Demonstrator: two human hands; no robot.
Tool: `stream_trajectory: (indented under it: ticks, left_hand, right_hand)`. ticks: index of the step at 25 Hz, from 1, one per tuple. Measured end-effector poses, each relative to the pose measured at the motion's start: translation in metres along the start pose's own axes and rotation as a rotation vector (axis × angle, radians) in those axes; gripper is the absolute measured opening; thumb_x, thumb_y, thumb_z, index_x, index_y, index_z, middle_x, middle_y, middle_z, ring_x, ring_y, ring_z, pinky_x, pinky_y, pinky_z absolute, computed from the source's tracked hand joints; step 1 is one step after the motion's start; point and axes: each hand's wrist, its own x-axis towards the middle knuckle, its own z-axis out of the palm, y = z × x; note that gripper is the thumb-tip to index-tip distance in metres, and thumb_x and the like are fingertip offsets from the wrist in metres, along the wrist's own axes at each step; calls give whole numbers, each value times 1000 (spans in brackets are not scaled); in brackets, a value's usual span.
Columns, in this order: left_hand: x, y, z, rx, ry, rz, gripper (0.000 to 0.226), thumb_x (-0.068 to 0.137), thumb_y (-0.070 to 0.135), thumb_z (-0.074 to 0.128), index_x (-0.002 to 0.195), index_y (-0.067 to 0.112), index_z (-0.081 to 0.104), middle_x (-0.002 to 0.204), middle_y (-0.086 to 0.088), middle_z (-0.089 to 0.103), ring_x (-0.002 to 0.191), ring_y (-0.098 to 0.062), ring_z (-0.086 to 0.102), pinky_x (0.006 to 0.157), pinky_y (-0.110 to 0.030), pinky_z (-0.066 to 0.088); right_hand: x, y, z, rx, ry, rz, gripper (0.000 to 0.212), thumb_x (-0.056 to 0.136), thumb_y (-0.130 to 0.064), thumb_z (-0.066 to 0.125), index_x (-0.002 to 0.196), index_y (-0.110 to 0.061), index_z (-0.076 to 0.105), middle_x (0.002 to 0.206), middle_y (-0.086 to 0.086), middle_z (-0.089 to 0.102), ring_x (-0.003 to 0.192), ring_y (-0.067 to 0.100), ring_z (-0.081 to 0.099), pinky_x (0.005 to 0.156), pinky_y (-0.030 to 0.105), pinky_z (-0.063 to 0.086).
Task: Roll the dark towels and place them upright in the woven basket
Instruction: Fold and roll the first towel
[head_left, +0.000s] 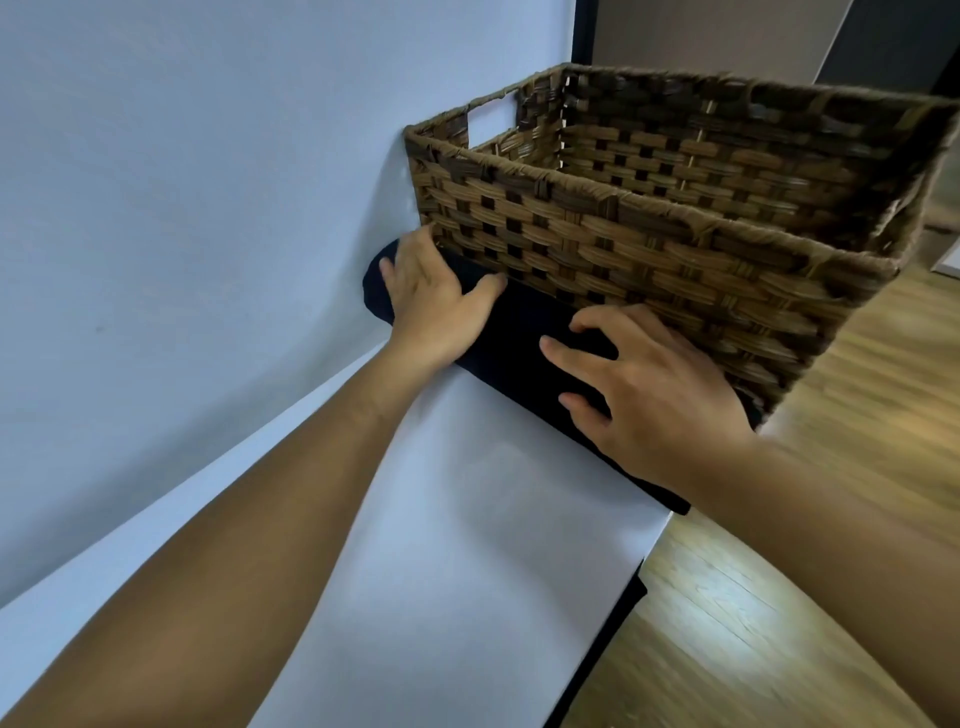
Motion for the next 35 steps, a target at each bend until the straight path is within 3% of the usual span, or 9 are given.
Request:
stream_trajectory:
  ticks: [2,4,9,15,19,24,26,31,35]
  left_hand:
    - [-11,19,9,99,-45,-164,95,91,55,47,154,3,-1,163,-15,-7,149,-28,-17,118,-45,-15]
    - [-17,25,19,153,-51,-166,96,91,59,41,154,3,-6,161,-17,-17,147,-30,-25,117,-48,-15]
    - [-18,20,20,187,-26,-118,90,94,56,38,155,3,-1,162,-17,-16,147,-30,-24,118,-48,-15]
    - [-14,25,6,301,-133,-136,96,90,62,37,155,5,-6,161,-18,-18,146,-32,-26,119,-52,-12]
    - [-7,21,7,291,-97,-101,96,89,62,38,155,4,0,162,-19,-13,147,-32,-22,119,-53,-11]
    - [-6,19,10,315,-103,-78,94,89,62,36,155,3,2,162,-19,-10,148,-32,-20,119,-53,-11]
    - [-2,18,7,345,-123,-67,95,89,63,34,155,3,4,162,-20,-7,149,-32,-18,119,-53,-10]
    - [3,16,8,477,-170,-22,97,89,71,24,155,2,6,162,-23,-2,150,-34,-11,120,-50,-9]
    - [2,17,7,468,-172,-20,97,89,73,22,155,3,7,162,-23,-3,150,-34,-12,120,-50,-11]
  right_hand:
    - [-2,-3,0,-31,14,-4,49,84,-31,68,131,-21,61,126,8,57,115,29,55,72,40,54]
    - [-10,-5,0,-73,50,10,48,88,-34,64,133,-20,59,128,8,58,116,28,57,72,38,54]
    - [-25,-9,7,-170,33,120,57,93,-46,49,144,-21,47,134,16,56,115,35,56,83,44,52]
    - [-22,-17,4,-229,8,71,59,87,-33,66,140,-13,50,126,23,58,106,40,56,83,48,50]
    - [-26,-21,11,-323,-19,25,62,84,-21,69,142,-10,47,129,26,54,107,43,55,87,51,47]
    - [-10,-18,-12,-184,-66,72,57,81,-36,73,132,-17,58,118,16,60,101,36,58,74,44,51]
    - [8,-11,-19,-63,-71,73,54,84,-41,68,132,-18,58,121,11,60,109,32,57,74,41,53]
    - [13,-6,4,-154,-169,-50,71,91,-51,47,149,-12,34,149,20,42,134,34,46,97,44,47]
    - [10,-8,-3,-128,-325,-23,80,96,-57,39,156,-21,2,163,13,7,149,29,15,112,38,29]
